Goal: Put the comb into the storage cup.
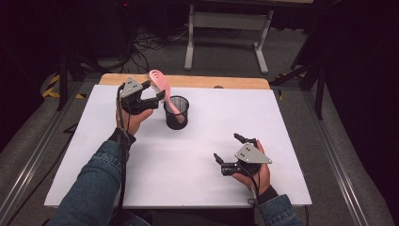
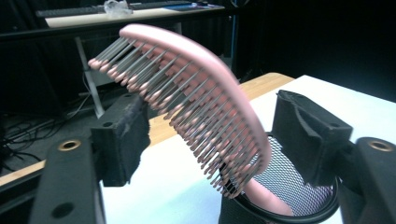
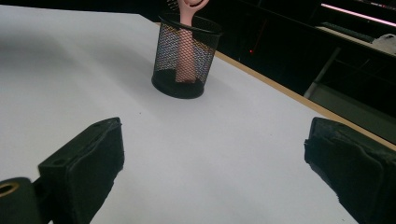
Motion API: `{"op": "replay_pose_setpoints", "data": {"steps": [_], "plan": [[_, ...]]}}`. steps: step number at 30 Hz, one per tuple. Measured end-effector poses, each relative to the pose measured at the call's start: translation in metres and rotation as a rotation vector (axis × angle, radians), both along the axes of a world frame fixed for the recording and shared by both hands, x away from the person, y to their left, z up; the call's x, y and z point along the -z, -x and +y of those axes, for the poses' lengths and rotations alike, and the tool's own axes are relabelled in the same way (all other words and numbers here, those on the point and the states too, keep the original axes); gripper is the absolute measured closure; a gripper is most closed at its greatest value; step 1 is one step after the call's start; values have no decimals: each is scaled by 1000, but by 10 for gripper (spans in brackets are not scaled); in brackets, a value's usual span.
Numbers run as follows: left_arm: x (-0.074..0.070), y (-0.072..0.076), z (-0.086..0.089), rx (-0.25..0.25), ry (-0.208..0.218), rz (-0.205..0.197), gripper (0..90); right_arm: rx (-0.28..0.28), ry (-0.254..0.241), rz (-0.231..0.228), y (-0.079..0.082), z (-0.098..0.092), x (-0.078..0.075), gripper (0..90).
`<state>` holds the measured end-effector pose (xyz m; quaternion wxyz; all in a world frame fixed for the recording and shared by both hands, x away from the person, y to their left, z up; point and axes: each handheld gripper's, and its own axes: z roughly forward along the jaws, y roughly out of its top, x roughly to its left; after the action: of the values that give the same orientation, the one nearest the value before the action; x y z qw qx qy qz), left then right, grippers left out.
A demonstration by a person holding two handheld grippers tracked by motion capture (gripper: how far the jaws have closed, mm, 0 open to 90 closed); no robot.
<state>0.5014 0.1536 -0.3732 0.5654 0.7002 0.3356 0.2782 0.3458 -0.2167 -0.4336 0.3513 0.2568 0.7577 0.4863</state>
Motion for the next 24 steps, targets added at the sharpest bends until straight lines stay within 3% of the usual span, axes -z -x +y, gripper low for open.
{"op": "replay_pose_setpoints", "data": {"steps": [24], "plan": [[-13, 10, -1, -4, -77, -51, 182, -1, 3, 2, 0, 0, 0, 53]]}}
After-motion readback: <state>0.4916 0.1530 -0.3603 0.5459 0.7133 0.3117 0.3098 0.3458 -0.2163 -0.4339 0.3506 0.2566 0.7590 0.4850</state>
